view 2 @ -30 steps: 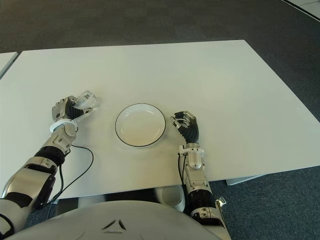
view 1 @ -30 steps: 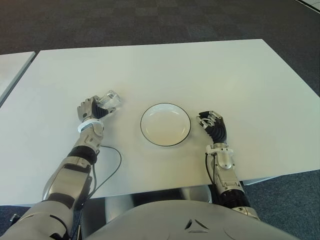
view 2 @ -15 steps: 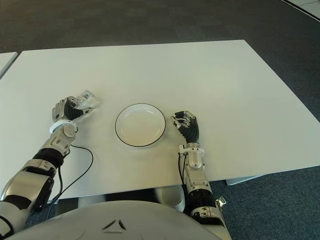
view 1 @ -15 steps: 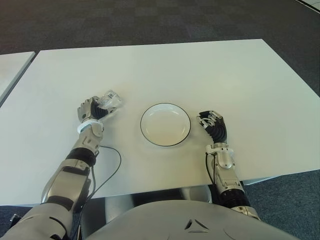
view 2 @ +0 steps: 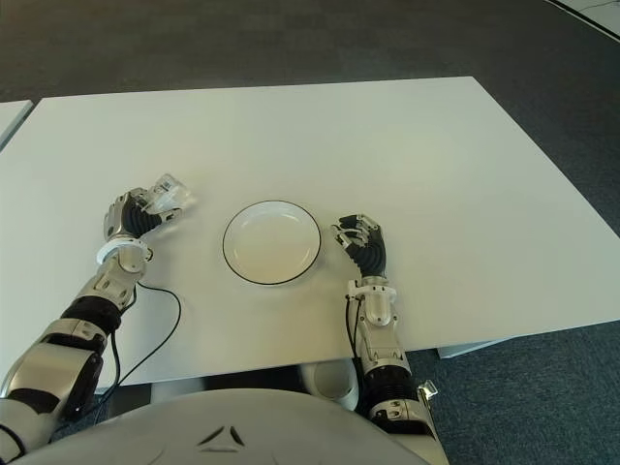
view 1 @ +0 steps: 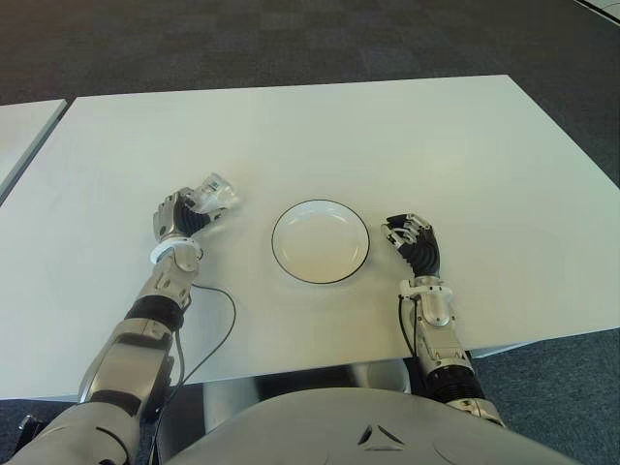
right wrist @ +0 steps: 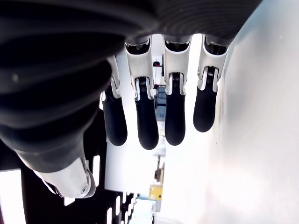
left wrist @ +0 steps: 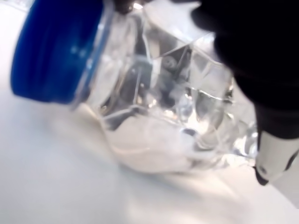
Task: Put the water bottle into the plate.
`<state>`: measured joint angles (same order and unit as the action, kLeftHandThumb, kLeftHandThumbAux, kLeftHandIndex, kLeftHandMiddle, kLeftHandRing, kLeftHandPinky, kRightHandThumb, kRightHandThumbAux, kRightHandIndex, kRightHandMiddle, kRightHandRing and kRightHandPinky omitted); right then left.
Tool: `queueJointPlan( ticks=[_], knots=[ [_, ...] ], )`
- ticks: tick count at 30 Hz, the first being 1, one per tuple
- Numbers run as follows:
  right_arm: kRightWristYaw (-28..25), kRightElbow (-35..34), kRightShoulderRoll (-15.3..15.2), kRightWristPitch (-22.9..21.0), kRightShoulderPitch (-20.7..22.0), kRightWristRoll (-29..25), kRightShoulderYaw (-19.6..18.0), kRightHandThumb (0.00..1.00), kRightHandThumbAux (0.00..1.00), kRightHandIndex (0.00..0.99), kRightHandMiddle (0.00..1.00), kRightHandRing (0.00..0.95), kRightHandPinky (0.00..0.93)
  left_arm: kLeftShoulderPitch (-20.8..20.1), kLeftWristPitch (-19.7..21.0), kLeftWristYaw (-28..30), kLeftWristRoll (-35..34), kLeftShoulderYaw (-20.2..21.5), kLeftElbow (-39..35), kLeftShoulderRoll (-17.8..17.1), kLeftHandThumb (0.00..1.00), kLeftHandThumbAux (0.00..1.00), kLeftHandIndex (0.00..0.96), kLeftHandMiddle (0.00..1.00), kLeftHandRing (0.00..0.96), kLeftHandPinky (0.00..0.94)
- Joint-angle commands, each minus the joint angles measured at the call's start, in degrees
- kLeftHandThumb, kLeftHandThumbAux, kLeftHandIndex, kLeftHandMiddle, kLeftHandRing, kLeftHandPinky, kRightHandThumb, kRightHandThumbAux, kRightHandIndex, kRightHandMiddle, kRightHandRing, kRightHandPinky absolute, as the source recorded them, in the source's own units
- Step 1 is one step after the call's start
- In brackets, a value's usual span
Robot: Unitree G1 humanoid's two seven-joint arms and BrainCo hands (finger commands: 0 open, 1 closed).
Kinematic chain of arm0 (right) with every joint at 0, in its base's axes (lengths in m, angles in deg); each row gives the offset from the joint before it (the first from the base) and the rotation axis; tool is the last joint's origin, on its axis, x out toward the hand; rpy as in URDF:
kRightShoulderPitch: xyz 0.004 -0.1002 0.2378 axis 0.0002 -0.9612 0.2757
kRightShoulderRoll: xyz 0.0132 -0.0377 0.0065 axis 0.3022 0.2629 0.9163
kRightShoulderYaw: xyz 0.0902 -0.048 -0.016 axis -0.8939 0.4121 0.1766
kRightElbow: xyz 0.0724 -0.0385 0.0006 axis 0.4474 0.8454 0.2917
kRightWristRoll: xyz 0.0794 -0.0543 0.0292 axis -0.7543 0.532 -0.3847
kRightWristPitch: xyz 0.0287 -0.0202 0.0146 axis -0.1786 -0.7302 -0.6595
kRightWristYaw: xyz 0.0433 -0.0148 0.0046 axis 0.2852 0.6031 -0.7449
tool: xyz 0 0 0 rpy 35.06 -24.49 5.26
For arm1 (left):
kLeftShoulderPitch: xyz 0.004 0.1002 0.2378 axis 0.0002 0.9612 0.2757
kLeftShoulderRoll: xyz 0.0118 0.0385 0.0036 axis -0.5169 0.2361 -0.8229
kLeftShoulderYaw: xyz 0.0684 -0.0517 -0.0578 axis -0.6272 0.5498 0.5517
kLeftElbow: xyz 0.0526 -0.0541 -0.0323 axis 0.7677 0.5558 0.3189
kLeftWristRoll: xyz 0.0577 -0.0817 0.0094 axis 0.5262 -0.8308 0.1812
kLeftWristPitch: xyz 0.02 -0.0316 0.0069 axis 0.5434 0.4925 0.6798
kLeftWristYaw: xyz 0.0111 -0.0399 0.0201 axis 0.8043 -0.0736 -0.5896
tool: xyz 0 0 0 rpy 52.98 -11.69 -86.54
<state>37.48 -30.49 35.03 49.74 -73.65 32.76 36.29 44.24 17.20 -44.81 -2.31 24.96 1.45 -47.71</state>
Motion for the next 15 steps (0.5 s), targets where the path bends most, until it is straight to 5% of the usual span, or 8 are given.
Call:
queueJointPlan(
  ticks=[1,15],
  knots=[
    [-0.1,1.6,0.1,0.0,-0.7,-0.3,-0.1,0.706,0.732,0.427,0.428,0.389,0.403,8.7,-0.7,2.2,-2.4,0.5,-10.0,3.2,0.851,0.670,0.395,0.530,0.853,0.801],
    [-0.1,1.8,0.3,-0.7,-0.6,-0.3,-0.2,0.707,0.731,0.427,0.429,0.393,0.403,12.7,-12.6,6.3,-5.5,2.4,-21.4,4.8,0.851,0.670,0.395,0.528,0.853,0.779]
  ],
)
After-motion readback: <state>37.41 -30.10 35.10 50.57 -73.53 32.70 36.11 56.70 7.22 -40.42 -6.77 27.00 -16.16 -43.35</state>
